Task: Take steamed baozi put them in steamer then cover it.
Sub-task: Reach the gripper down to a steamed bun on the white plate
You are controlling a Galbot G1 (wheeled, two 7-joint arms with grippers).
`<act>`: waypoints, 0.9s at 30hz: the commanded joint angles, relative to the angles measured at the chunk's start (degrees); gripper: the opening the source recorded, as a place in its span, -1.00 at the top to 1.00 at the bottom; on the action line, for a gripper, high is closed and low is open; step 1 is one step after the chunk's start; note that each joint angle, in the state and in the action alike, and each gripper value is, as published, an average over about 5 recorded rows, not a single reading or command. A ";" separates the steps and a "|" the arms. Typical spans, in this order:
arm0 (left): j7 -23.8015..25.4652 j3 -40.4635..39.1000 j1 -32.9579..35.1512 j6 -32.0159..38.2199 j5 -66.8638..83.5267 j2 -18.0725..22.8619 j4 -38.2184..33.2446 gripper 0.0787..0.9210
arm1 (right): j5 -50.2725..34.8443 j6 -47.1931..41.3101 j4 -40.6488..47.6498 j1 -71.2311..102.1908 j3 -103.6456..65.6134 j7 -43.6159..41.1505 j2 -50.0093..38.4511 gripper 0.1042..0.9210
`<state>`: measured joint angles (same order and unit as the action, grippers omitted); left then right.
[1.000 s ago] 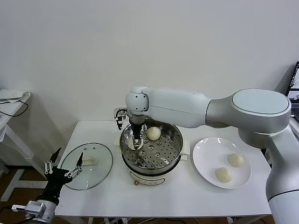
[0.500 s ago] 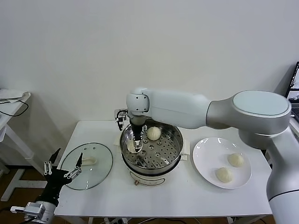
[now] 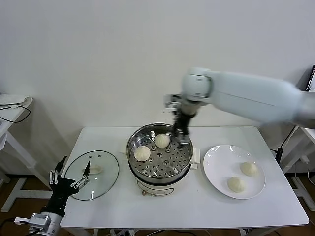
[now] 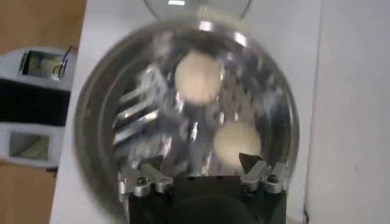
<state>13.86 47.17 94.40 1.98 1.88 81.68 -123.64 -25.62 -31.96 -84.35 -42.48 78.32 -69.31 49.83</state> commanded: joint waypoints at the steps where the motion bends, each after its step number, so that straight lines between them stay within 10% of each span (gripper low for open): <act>1: -0.28 -1.73 0.14 0.03 -0.75 0.17 -0.31 -0.77 | 11.07 7.53 -9.04 0.83 0.71 -5.14 -22.11 -0.76; 27: -0.71 -3.24 0.87 0.52 -2.23 0.65 -0.36 -0.77 | 33.91 13.65 0.43 51.81 -38.53 -2.15 -24.50 -0.76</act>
<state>13.18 44.18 95.26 2.47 -0.24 82.31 -124.11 3.13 -19.50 -85.61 -2.96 49.98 -72.24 26.41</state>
